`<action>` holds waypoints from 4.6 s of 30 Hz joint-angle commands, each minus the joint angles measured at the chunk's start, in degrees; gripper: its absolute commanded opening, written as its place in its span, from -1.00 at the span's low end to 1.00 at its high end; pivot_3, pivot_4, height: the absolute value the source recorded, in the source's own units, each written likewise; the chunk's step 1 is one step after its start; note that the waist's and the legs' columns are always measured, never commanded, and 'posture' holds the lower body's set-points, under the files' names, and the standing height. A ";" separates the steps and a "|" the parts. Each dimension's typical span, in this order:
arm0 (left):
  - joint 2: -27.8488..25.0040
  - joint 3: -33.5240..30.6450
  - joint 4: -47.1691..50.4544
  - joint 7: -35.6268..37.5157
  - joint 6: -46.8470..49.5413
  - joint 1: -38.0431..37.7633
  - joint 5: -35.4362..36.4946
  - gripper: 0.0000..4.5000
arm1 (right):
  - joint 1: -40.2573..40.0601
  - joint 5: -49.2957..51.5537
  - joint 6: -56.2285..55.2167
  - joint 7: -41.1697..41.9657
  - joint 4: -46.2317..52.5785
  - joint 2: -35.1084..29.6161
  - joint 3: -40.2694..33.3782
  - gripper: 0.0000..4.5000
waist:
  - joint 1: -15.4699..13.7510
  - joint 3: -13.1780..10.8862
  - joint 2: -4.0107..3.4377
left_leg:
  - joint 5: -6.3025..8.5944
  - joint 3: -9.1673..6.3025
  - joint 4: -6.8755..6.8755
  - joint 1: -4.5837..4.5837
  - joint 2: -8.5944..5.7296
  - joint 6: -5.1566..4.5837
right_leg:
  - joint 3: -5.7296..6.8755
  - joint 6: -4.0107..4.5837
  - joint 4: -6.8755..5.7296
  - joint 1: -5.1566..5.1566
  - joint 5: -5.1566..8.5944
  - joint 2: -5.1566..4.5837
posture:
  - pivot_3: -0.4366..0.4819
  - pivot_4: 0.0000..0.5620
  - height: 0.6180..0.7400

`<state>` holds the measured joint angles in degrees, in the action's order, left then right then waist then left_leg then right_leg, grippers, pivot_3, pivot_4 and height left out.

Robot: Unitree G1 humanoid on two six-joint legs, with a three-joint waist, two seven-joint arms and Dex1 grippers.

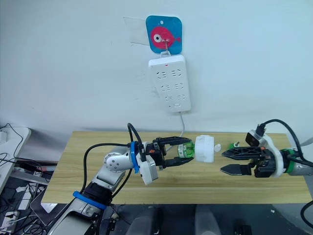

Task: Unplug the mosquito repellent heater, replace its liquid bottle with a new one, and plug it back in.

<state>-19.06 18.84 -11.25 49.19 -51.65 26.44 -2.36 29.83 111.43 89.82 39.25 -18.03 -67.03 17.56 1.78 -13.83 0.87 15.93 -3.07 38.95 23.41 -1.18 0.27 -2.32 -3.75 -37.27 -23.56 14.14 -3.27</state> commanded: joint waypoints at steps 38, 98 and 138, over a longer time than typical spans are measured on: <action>-1.87 3.19 1.89 -2.21 1.46 -0.09 2.23 0.01 | -2.93 1.57 -3.66 -3.34 16.92 -1.09 -8.39 0.99 | 0.01 -0.04 -0.03 | 0.01 -0.18 -0.06 0.12 0.01 -0.02 | 0.13 0.00 0.17 -0.02 0.00 -0.06 | -0.20 -0.06 1.00; 1.27 -1.10 12.60 8.10 38.39 -2.88 18.42 0.01 | 14.83 -20.51 -13.05 -17.23 13.42 24.29 -19.77 -0.98 | 1.60 -0.01 -0.03 | -0.06 0.07 0.09 0.39 0.00 -0.04 | -0.07 -0.05 -0.47 -0.58 -0.03 0.04 | -0.27 -0.26 1.00; -0.33 -4.37 15.59 11.22 37.36 -4.81 19.57 0.01 | 3.88 -44.38 -4.64 12.37 16.41 14.85 -27.81 0.86 | 1.53 0.04 -0.05 | -0.07 0.20 0.14 0.39 -0.08 -0.04 | -0.17 -0.05 -0.53 -0.60 -0.04 -0.05 | -0.29 -0.27 1.00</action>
<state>-19.56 15.22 2.70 60.28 -12.94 20.83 16.61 33.56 67.48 87.19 49.43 -4.49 -51.78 -9.78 3.31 -13.79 0.82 15.85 -2.85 39.11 23.77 -1.26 0.22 -2.51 -3.80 -37.86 -24.15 14.10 -3.32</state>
